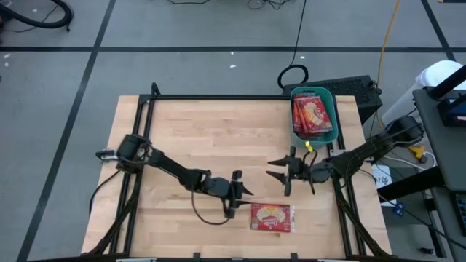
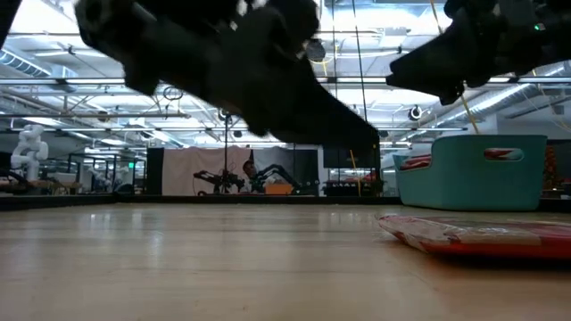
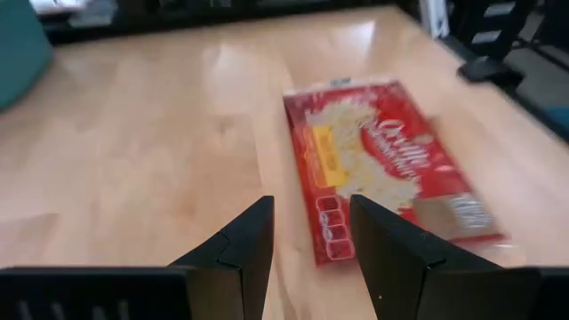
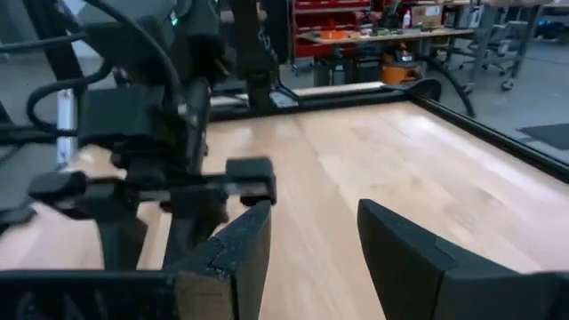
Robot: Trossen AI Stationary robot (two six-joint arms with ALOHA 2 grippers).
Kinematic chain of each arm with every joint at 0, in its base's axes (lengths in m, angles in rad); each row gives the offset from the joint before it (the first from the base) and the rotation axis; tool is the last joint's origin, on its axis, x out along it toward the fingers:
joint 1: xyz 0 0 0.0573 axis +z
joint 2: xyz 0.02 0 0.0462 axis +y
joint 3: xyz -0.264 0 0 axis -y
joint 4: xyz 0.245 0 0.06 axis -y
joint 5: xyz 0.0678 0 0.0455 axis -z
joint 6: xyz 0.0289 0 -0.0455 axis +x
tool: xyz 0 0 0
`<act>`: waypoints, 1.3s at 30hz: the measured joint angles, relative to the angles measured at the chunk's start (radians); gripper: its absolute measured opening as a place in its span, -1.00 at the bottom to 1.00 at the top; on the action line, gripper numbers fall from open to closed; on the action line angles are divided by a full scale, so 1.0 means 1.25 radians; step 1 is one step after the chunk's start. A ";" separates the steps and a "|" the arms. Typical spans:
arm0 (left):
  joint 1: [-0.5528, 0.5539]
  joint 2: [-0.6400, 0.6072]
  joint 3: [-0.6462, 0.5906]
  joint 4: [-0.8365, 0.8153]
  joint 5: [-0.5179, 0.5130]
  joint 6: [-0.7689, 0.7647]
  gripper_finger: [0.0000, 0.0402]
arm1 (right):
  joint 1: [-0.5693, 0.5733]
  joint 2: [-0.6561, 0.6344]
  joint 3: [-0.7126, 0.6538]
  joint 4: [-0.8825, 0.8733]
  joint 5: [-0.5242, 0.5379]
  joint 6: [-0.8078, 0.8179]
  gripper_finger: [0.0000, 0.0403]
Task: Sort popcorn bags into baskets
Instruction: Put the red popcorn bag into the green bin
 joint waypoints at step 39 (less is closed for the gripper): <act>-0.022 0.080 0.065 0.033 0.064 0.102 -0.24 | 0.027 0.016 0.007 -0.041 0.123 -0.011 -0.18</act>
